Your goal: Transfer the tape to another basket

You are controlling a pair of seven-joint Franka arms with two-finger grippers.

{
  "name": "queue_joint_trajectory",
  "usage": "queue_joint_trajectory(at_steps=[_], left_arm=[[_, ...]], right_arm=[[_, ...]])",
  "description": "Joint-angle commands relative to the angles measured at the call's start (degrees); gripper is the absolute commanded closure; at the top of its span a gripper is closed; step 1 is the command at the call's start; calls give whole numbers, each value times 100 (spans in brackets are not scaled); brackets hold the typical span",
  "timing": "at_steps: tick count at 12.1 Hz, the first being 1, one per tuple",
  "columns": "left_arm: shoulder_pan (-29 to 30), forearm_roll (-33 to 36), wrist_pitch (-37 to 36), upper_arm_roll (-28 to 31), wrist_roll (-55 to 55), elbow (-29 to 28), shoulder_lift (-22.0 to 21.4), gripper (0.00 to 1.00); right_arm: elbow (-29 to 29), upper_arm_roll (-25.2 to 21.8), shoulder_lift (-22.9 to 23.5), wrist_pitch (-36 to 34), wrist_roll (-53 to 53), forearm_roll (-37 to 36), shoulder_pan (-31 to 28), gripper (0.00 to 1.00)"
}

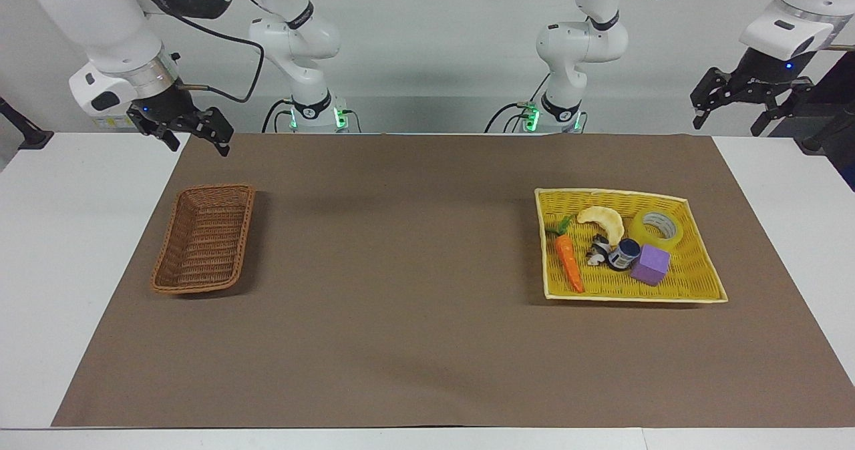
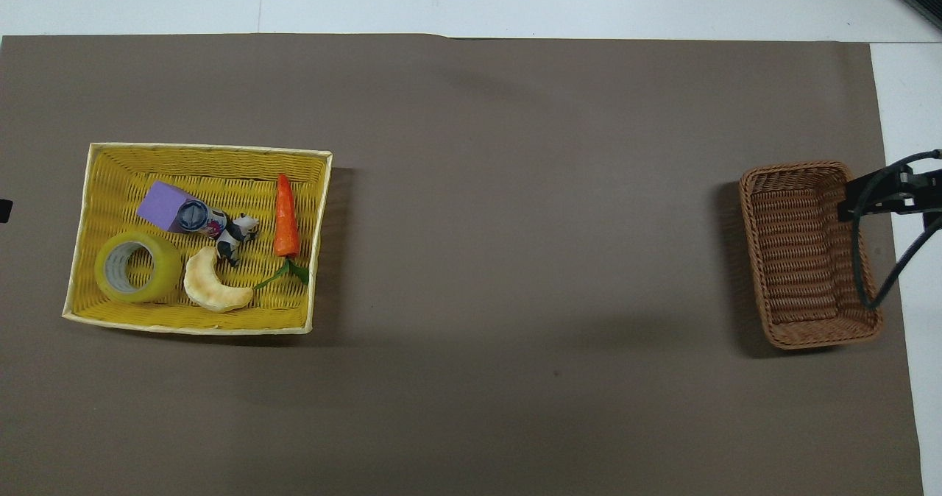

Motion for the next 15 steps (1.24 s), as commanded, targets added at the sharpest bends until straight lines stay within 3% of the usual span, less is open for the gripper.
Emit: queue_joint_trajectory(at_steps=[1,4,9,15], left_arm=[[-10,-11,367,78,79,-458,-205,0],[183,-125,490,78,377,-730,-222,0],[377,-213,1491,87,589,-2144,-424,0],[421,-213,3424,113,755,-3832,-468,0]], right_arm=[[-53,23,-73,-64,79,0,-24,0],[-53,23,-73,-64,79,0,-24,0],[-53,23,-73,-64,70,0,-24,0],[-53,23,-73,-64,70,0,-24,0]])
